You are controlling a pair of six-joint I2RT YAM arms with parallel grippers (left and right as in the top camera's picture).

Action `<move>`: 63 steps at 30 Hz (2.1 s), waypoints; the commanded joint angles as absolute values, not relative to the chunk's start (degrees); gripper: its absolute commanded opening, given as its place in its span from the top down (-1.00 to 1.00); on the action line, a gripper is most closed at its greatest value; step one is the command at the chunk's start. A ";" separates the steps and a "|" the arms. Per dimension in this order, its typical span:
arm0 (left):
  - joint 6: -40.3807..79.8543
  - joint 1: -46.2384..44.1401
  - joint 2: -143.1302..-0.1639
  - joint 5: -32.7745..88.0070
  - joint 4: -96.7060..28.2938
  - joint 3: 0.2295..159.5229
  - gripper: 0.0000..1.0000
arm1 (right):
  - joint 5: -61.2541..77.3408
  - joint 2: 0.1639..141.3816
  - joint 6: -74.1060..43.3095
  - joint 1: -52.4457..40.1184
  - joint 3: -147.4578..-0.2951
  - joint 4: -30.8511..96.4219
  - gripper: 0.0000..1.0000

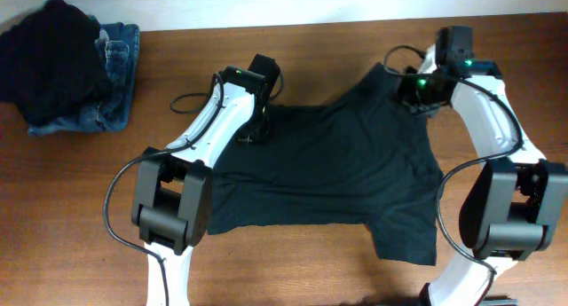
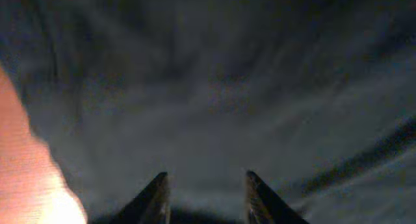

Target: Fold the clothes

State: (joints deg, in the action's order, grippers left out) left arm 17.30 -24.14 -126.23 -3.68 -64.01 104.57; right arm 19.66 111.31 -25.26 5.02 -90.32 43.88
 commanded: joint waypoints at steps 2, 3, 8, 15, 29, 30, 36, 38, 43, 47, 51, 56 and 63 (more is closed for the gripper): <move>17.04 -24.21 -126.74 0.16 -57.82 105.25 0.16 | 21.82 113.01 -29.08 0.60 -90.80 38.54 -0.06; 17.04 -24.21 -126.74 1.19 -56.47 105.25 0.13 | 21.61 113.67 -29.54 -0.14 -90.80 37.08 -0.18; 17.04 -24.23 -126.74 4.36 -49.17 105.25 -0.02 | 15.25 116.95 -33.98 -3.31 -90.80 34.13 -0.28; 17.04 -24.23 -127.04 4.27 -44.25 105.25 -0.04 | 13.50 122.63 -33.95 -6.07 -90.78 30.37 0.05; 17.04 -24.16 -133.34 7.81 -48.73 105.16 -0.02 | 14.76 123.74 -33.98 -6.85 -90.76 30.35 0.60; 17.04 -24.16 -133.34 8.14 -48.90 105.16 -0.02 | 14.74 123.83 -33.95 -7.09 -90.76 30.13 0.60; 17.04 -24.16 -133.36 9.65 -50.83 105.14 -0.02 | 14.74 124.40 -33.95 -9.30 -90.76 27.46 0.60; 17.02 -24.16 -133.40 9.50 -50.78 105.14 -0.02 | 14.74 124.57 -33.95 -10.11 -90.76 26.24 0.60; 17.02 -24.23 -133.40 8.78 -50.76 105.14 -0.02 | 14.31 125.89 -35.73 -12.25 -90.76 25.04 0.68; 17.02 -24.23 -133.40 8.78 -50.78 105.14 -0.02 | 14.35 127.15 -38.46 -12.86 -90.76 25.10 0.78; 17.02 -24.23 -133.40 8.58 -50.81 105.14 -0.02 | 14.35 127.15 -38.70 -12.80 -90.76 26.37 0.91; 17.02 -24.23 -133.40 8.58 -50.78 105.14 -0.02 | 14.33 127.00 -38.15 -12.67 -91.59 26.57 0.92; 17.02 -24.23 -133.78 8.56 -50.81 105.14 -0.02 | 9.80 125.51 -36.27 -12.58 -97.12 32.93 0.92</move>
State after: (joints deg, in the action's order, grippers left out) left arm 17.30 -24.18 -132.68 8.12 -50.35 104.95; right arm 14.06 126.61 -37.21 -12.58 -93.54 30.74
